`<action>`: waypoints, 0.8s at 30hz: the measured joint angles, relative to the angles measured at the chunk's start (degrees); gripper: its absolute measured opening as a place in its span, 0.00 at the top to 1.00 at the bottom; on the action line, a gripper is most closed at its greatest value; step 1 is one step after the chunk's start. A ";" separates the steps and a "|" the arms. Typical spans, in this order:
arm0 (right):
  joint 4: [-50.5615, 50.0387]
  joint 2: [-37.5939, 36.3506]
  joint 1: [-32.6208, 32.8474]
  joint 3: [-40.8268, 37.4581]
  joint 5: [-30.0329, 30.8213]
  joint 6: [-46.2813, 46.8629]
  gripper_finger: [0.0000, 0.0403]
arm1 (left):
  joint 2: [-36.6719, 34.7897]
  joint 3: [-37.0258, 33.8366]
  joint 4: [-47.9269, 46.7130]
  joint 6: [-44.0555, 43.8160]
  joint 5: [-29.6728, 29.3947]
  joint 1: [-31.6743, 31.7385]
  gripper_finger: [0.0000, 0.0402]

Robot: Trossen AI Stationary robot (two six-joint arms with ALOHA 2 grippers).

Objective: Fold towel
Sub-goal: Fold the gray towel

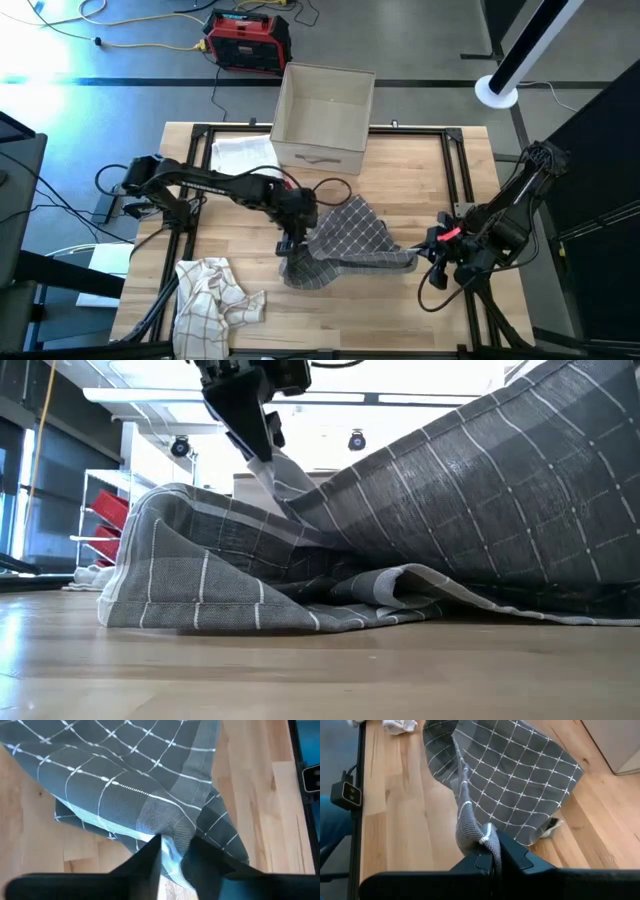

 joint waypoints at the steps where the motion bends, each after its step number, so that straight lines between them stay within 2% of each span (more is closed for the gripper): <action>1: -0.06 0.00 0.00 0.00 0.00 -0.02 1.00 | 0.04 0.02 -0.50 0.19 -0.29 0.00 0.73; 5: -2.04 -0.42 0.00 0.00 0.50 0.70 1.00 | 0.15 0.02 -5.28 2.07 -4.99 0.00 0.63; 9: -4.71 -0.48 0.00 0.00 -0.81 2.16 1.00 | 0.15 0.02 -8.00 3.37 -9.11 -0.04 0.58; 13: -4.90 -0.48 0.00 0.00 -0.73 2.26 1.00 | 0.15 0.02 -7.87 8.68 -10.43 -1.69 0.56; 16: -4.90 -0.48 0.00 0.00 0.05 2.30 1.00 | 0.15 0.02 -7.95 11.94 -16.27 -3.49 0.56; 20: -4.90 -0.48 0.00 0.00 0.80 2.11 1.00 | 0.15 -0.28 -7.45 12.44 -24.17 -5.65 0.56; 24: -4.94 -0.48 0.00 0.00 1.52 1.97 1.00 | 0.15 -1.16 -9.12 9.28 -26.27 -7.64 0.56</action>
